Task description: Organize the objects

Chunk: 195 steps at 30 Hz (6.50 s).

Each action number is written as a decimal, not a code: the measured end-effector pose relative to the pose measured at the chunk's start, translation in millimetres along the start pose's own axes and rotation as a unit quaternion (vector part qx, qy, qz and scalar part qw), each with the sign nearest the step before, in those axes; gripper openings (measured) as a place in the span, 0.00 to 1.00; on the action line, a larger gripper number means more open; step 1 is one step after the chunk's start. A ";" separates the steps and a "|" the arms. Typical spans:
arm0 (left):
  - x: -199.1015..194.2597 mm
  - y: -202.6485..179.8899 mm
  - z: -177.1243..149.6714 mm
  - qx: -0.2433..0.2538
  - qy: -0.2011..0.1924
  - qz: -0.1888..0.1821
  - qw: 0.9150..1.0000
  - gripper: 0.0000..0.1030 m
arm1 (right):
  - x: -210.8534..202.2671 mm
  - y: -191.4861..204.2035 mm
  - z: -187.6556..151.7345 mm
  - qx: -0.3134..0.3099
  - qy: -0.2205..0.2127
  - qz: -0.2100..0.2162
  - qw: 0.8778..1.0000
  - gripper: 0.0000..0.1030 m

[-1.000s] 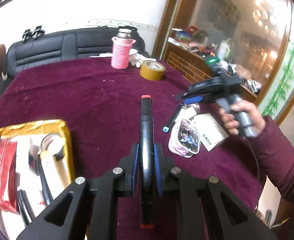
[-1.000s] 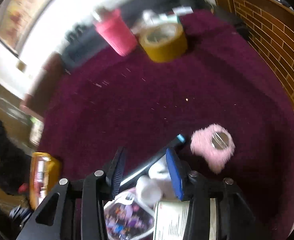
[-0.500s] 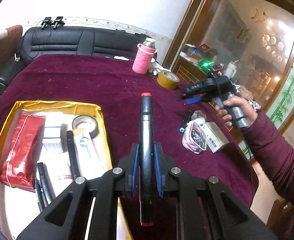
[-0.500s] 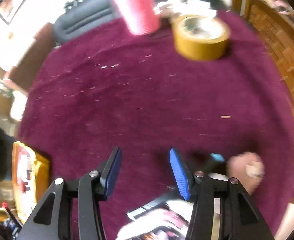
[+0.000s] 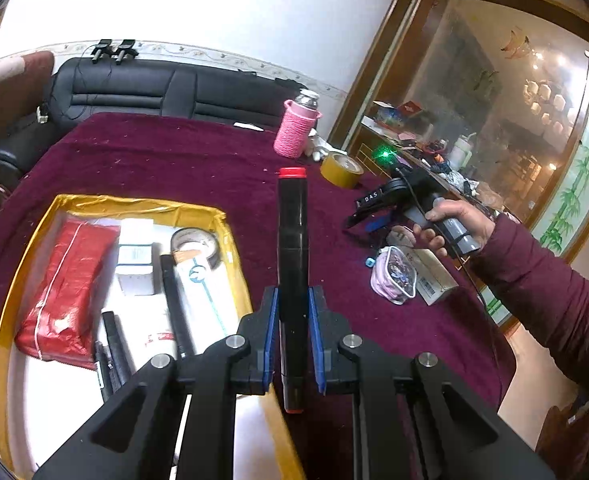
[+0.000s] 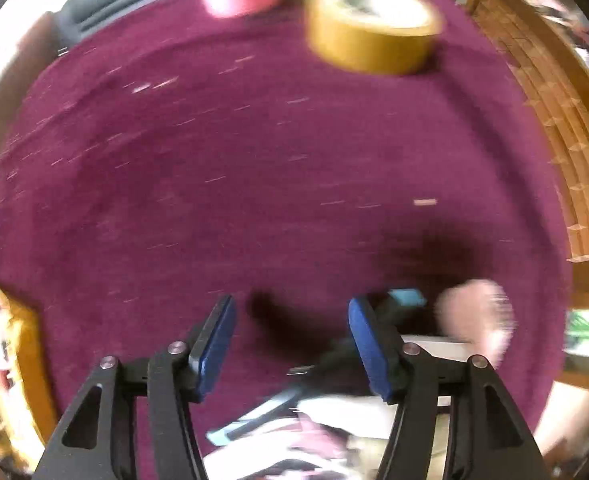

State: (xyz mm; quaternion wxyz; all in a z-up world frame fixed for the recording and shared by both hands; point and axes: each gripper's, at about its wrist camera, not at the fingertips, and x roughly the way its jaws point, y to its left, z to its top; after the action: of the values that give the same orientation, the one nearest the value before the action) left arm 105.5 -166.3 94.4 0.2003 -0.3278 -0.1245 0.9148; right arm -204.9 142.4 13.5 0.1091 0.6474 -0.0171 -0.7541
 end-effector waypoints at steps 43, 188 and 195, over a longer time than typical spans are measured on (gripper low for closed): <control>-31.9 19.3 -22.5 -0.035 -0.036 -0.054 0.997 0.14 | -7.5 -9.3 -45.4 0.055 -0.036 -0.101 0.993 0.34; 105.2 -97.4 -32.2 -0.109 0.134 -0.005 0.985 0.88 | -68.1 -97.3 -204.1 0.052 -0.231 -0.009 0.971 0.92; 136.8 -105.0 -29.1 -0.109 0.143 0.023 0.983 0.88 | -61.0 -91.2 -204.1 0.028 -0.213 -0.014 0.977 0.91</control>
State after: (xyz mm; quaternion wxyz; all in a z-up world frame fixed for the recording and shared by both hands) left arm 57.9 -8.9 34.9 0.1586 -0.4781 -0.1858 0.8437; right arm -9.4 266.3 24.7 0.0741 0.4751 -0.0519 -0.8753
